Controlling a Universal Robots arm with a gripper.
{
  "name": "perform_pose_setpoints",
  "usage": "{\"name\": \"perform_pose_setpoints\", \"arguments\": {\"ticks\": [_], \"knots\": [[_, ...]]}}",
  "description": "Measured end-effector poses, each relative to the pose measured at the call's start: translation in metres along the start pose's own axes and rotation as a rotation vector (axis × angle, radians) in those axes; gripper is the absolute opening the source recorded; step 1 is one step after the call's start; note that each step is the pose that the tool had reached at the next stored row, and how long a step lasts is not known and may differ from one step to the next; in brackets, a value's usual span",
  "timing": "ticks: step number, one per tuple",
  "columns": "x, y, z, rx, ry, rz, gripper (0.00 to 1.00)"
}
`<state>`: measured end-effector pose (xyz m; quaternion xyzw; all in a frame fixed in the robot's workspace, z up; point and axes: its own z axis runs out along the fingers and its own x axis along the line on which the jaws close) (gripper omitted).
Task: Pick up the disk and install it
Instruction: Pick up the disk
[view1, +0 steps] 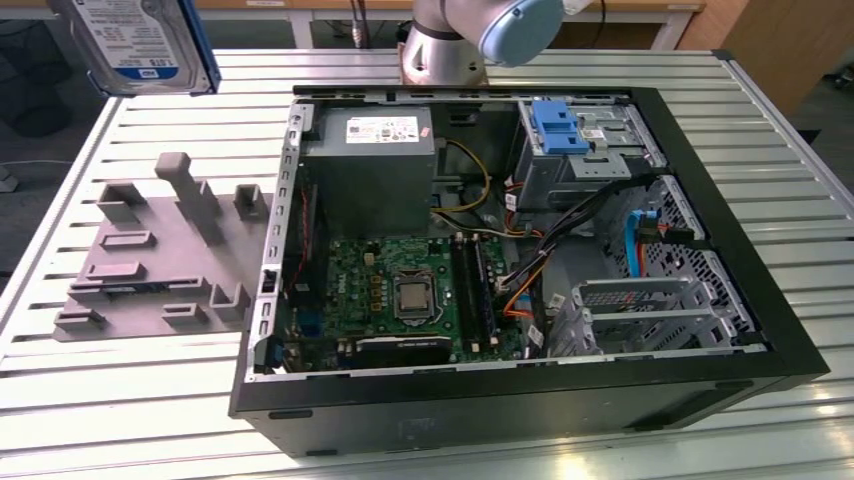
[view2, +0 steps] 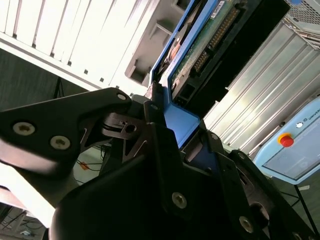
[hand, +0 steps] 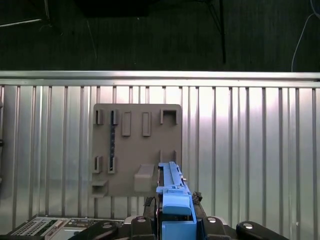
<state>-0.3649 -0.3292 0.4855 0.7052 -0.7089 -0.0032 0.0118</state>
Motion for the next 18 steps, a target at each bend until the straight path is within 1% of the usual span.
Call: {"name": "perform_pose_setpoints", "arguments": {"ticks": [4,10,12,14,16,18], "knots": [[0.0017,-0.0001,0.0000,-0.0001,0.0001,0.000,0.36],[0.0131,-0.0002,0.0002,0.0000,0.0002,0.000,0.36],[0.0149,-0.0001,0.0002,0.0000,0.0002,0.000,0.36],[0.0152,-0.0007,0.0002,0.0000,0.0003,0.000,0.36],[0.0153,-0.0043,0.0001,-0.0001,0.0005,0.000,0.36],[0.0153,-0.0098,0.0000,0.0001,0.0003,0.000,0.36]]}}
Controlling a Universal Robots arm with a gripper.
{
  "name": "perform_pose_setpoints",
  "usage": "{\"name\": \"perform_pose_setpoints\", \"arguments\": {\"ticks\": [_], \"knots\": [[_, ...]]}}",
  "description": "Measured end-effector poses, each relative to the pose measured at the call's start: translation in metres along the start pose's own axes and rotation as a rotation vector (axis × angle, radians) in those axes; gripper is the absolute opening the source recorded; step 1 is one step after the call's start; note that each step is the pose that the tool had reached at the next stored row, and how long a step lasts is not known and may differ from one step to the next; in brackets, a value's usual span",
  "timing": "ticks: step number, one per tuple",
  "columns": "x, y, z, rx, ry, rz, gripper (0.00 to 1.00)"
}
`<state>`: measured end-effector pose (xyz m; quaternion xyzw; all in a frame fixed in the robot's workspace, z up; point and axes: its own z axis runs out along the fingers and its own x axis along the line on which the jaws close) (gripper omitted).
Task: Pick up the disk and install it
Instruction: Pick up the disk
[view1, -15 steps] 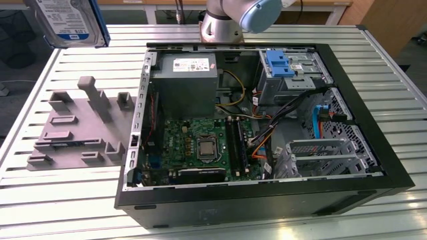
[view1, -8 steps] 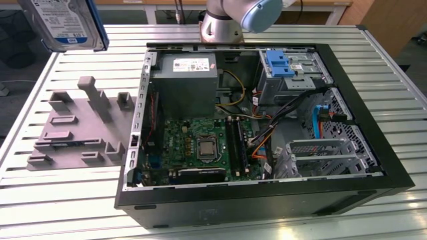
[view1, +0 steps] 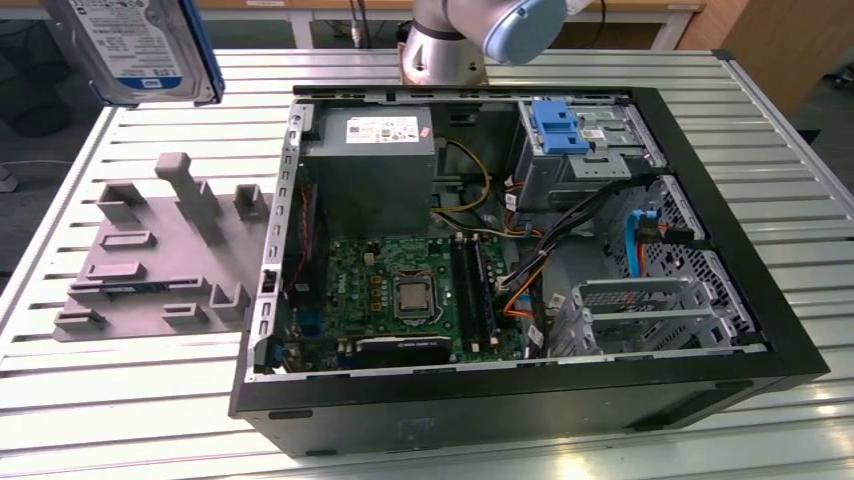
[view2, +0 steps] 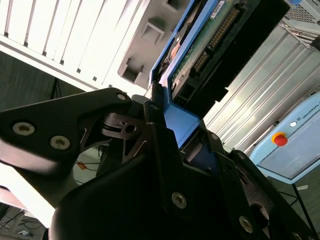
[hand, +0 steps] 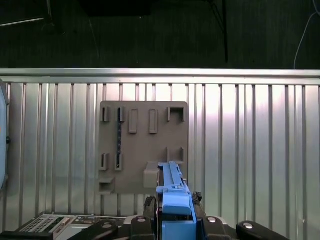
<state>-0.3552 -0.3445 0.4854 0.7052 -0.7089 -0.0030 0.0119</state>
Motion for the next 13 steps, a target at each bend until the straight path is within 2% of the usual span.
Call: {"name": "perform_pose_setpoints", "arguments": {"ticks": [13], "knots": [[-0.0002,-0.0377,-0.0008,-0.0001,0.0001,0.000,0.36]]}}
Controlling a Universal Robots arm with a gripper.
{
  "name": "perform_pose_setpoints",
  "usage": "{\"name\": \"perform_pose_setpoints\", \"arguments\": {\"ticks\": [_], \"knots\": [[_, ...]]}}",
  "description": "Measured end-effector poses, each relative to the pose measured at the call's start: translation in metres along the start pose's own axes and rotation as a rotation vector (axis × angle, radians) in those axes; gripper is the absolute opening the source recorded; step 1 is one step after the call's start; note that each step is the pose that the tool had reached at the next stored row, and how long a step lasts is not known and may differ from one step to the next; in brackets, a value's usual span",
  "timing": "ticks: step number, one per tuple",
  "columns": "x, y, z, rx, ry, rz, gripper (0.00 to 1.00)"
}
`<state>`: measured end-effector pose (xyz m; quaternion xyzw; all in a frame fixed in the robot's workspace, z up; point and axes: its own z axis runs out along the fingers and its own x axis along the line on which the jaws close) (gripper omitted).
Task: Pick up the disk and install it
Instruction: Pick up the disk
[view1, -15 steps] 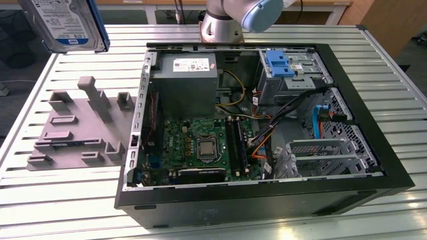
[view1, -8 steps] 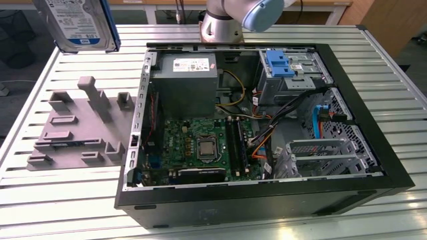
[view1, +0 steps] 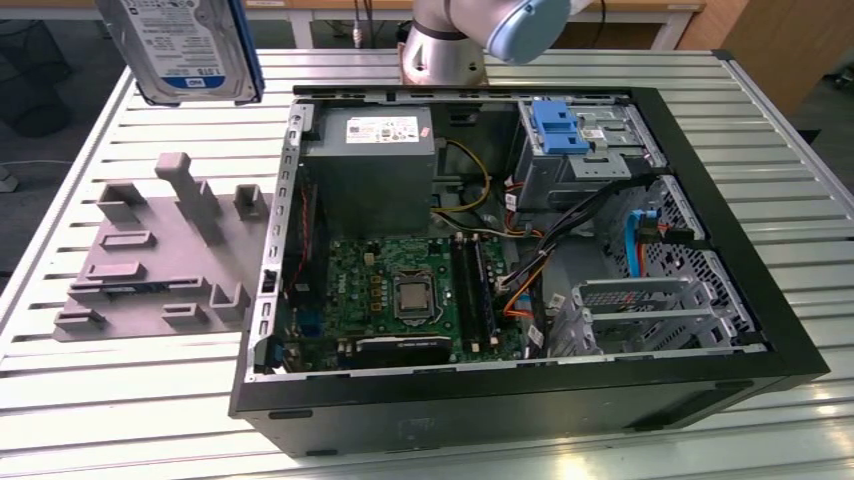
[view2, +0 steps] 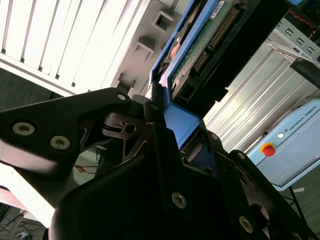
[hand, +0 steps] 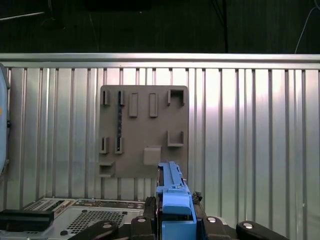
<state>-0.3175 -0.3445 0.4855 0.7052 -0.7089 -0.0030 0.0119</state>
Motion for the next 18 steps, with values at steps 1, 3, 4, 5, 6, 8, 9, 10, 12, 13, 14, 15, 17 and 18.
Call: {"name": "perform_pose_setpoints", "arguments": {"ticks": [1,3,4,5,6,8,9,10,12,13,14,15,17,18], "knots": [[0.0000,-0.0027,0.0000,0.0001,-0.0001,0.000,0.36],[0.0000,-0.0081,-0.0002,-0.0001,0.0000,0.000,0.36],[0.0000,-0.0106,-0.0002,0.0000,0.0000,0.000,0.36],[-0.0001,-0.0123,-0.0003,-0.0001,0.0001,0.000,0.36],[-0.0001,-0.0129,-0.0003,-0.0001,0.0000,0.000,0.36],[-0.0001,-0.0129,-0.0003,-0.0001,0.0000,0.000,0.36],[-0.0001,-0.0129,-0.0003,-0.0001,0.0000,0.000,0.36],[0.0000,-0.0130,-0.0003,0.0000,0.0000,0.000,0.36],[0.0034,-0.0131,-0.0002,0.0000,-0.0010,0.000,0.36],[0.0066,-0.0131,-0.0002,-0.0001,-0.0012,0.000,0.36],[0.0099,-0.0131,-0.0002,0.0000,-0.0013,0.000,0.36],[0.0134,-0.0131,-0.0002,-0.0001,-0.0013,0.000,0.36],[0.0199,-0.0131,0.0001,0.0001,-0.0014,0.000,0.36],[0.0222,-0.0131,0.0001,0.0000,-0.0014,0.000,0.36]]}}
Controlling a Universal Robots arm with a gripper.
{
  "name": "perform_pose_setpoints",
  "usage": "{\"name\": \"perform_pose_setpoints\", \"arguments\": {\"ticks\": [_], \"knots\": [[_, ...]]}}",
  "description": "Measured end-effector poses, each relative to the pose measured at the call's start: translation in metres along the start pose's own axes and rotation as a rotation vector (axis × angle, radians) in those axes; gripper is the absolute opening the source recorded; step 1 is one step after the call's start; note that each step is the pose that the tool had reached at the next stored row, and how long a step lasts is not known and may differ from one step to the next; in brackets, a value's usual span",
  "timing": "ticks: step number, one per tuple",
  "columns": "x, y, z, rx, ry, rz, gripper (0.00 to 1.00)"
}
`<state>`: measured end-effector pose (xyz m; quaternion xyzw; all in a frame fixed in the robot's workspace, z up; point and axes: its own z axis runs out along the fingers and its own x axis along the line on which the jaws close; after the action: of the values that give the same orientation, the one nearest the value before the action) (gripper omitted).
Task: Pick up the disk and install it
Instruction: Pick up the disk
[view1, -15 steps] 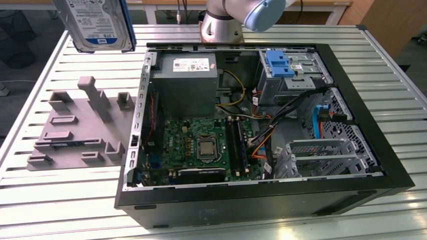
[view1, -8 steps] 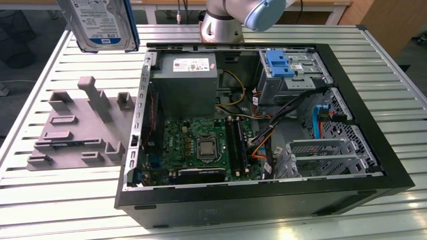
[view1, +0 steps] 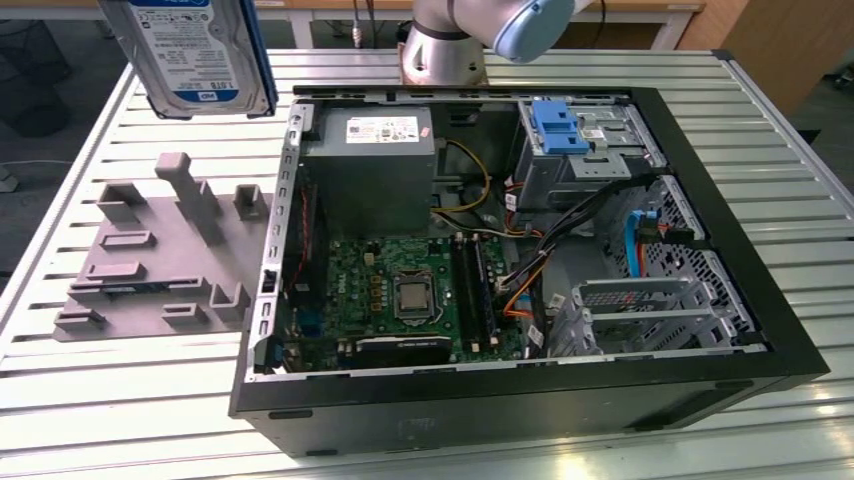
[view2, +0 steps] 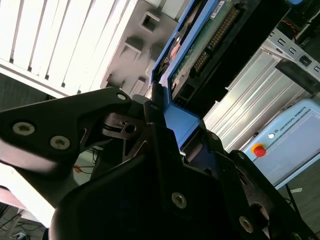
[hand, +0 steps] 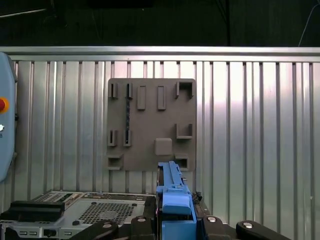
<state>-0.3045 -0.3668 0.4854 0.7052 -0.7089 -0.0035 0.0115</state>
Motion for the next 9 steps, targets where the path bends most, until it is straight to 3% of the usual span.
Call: {"name": "perform_pose_setpoints", "arguments": {"ticks": [4,9], "knots": [[0.0023,-0.0022,0.0000,0.0000,0.0005,0.000,0.36],[0.0023,-0.0134,0.0000,-0.0001,0.0006,0.000,0.36]]}}
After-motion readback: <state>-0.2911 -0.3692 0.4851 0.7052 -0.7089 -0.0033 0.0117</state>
